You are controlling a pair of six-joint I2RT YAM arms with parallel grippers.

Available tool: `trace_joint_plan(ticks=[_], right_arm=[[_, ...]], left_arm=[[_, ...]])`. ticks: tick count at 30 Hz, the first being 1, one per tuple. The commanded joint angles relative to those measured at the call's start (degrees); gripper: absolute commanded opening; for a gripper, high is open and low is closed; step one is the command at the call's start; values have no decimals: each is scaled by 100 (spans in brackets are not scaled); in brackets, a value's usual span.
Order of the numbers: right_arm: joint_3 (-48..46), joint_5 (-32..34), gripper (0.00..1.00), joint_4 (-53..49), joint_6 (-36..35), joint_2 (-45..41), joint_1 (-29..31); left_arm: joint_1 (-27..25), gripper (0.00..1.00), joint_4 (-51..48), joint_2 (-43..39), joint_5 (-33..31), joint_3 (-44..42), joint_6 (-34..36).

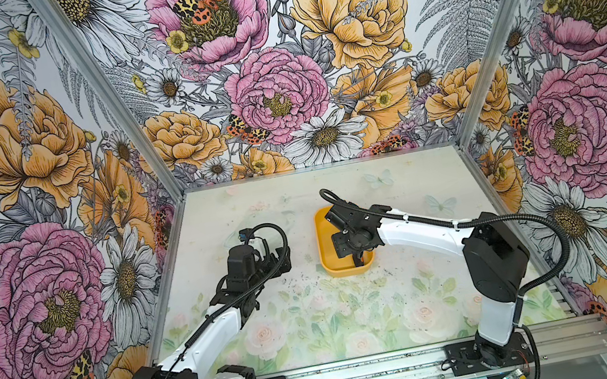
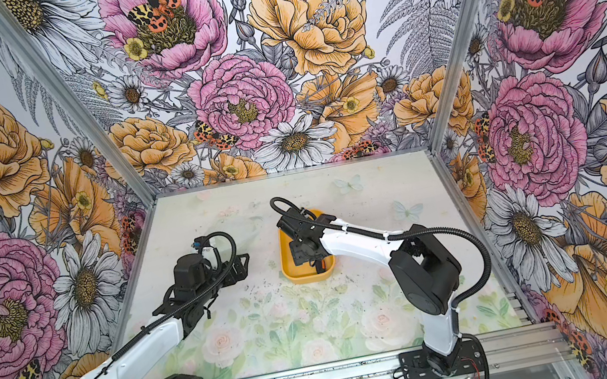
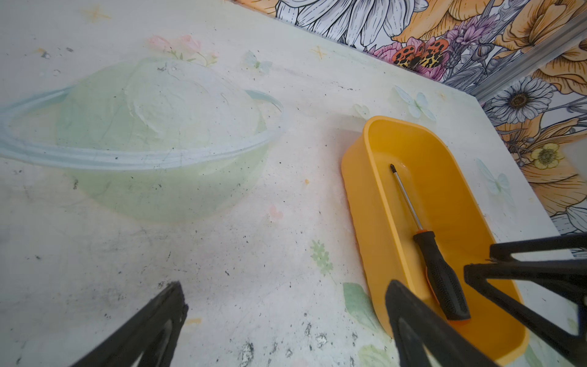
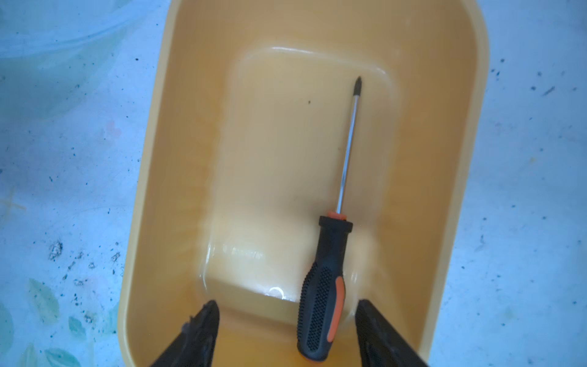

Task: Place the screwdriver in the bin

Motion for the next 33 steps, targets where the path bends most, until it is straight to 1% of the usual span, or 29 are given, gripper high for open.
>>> trace_joint_plan(ticks=[1, 2, 4, 6, 8, 11, 14, 15, 17, 18, 20, 23, 26, 30, 33], right_arm=[[-163, -75, 66, -25, -1396, -445, -214], [-274, -31, 65, 55, -1777, -583, -275], [-527, 53, 64, 228, -2287, -878, -404], [-782, -61, 64, 459, -2613, -1222, -667], [-1049, -85, 64, 776, -2727, -1585, -966], [-1747, 311, 67, 1771, -2758, -2283, -1381], [-2614, 329, 69, 2908, -2793, -2987, -1827], [-2918, 334, 70, 3267, -2751, -3220, -2077], [-3312, 392, 70, 3628, -2474, -3498, -2461], [-3480, 308, 70, 3750, -2278, -3588, -2690], [-3773, 213, 71, 3965, -2132, -3748, -2984], [-4220, 327, 70, 4342, -2152, -3978, -3231], [-4582, 345, 71, 4761, -2170, -4163, -3468], [-5184, 147, 70, 5874, -2114, -4253, -3776], [-5404, 433, 70, 6377, -2277, -4121, -3835]], left_arm=[[-37, 99, -165, -82, -184, 291, 301], [-36, 99, -207, -83, -212, 331, 341], [-23, 99, -282, -84, -277, 445, 481], [-11, 99, -336, -94, -354, 533, 599], [-1, 99, -356, -101, -451, 608, 711], [20, 99, -374, -134, -730, 680, 924], [89, 99, -428, -177, -1066, 767, 1213], [145, 99, -409, -192, -1111, 787, 1349], [241, 99, -327, -199, -1172, 800, 1602], [303, 99, -257, -199, -1187, 785, 1718], [400, 99, -90, -222, -1187, 741, 1909], [587, 99, 212, -225, -1137, 621, 2049], [835, 99, 591, -180, -902, 460, 2098], [1087, 99, 1187, -116, -561, 186, 2171], [1159, 99, 1616, -63, -417, -26, 2295]])
